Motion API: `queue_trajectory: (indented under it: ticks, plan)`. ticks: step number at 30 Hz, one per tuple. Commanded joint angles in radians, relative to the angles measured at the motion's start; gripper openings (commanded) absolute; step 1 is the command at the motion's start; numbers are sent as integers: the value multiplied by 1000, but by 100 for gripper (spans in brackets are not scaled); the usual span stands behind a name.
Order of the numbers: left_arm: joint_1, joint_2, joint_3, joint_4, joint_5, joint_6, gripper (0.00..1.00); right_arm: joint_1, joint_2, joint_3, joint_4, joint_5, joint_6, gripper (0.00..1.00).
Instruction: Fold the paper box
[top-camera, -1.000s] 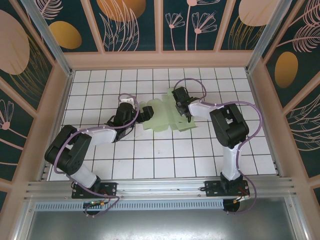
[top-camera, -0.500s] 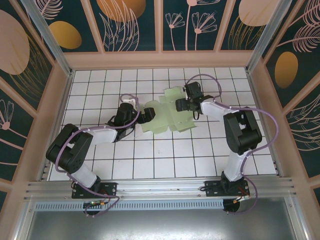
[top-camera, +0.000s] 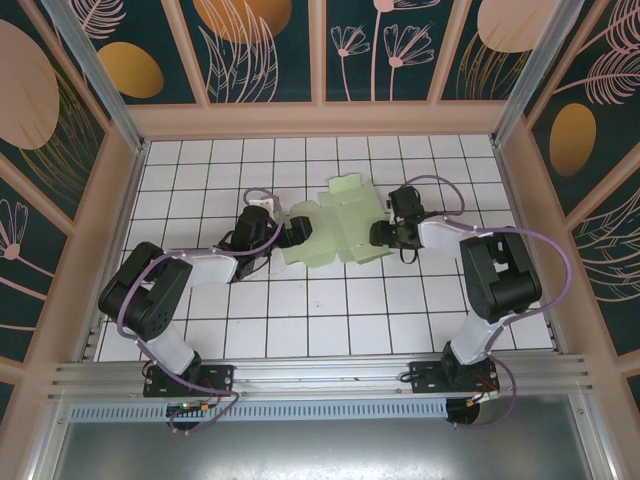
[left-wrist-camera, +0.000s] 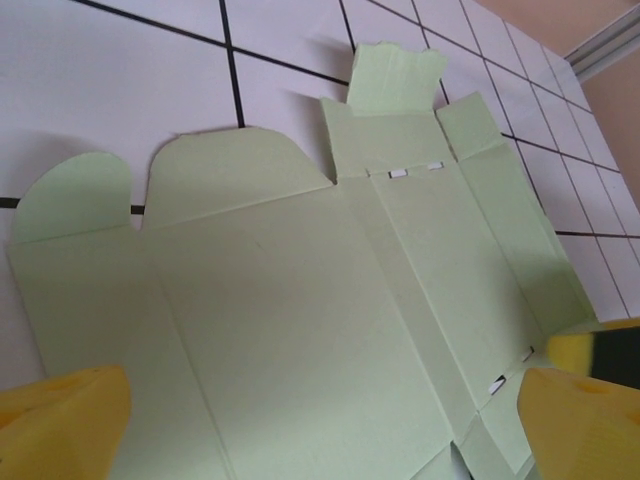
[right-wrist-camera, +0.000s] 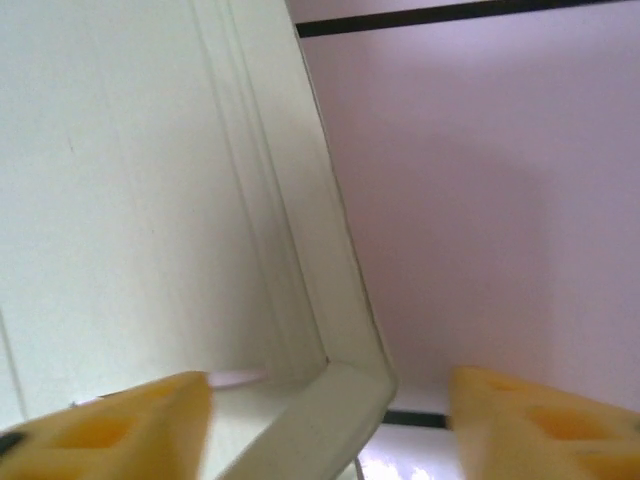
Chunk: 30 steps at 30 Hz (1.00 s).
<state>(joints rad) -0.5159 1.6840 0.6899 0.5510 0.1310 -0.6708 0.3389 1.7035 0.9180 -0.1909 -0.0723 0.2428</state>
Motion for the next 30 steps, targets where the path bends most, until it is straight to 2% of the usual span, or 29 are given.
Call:
queue_trajectory:
  ticks: [1, 6, 9, 11, 12, 14, 16, 25, 30]
  plan:
    - [1, 23, 14, 45, 18, 1, 99, -14, -52, -28, 38, -90, -9, 47]
    - [1, 23, 20, 49, 27, -3, 99, -37, -69, -31, 37, -96, -47, 20]
    - [1, 24, 27, 43, 27, 2, 99, -52, -72, -41, 43, -122, -60, 13]
    - [1, 24, 28, 41, 28, 3, 99, -60, -74, -41, 46, -139, -61, 18]
    - [1, 24, 28, 40, 29, 4, 99, -64, -74, -39, 49, -147, -59, 27]
    - [1, 24, 27, 38, 27, 5, 99, -72, -78, -39, 71, -162, -45, 54]
    - [1, 37, 26, 40, 28, 5, 99, -78, -73, -28, 91, -189, -34, 63]
    - [1, 41, 17, 36, 26, 7, 99, -82, 28, 88, 60, -178, -14, 63]
    - [1, 42, 7, 44, 21, 7, 99, -83, 52, 99, 36, -173, -43, 43]
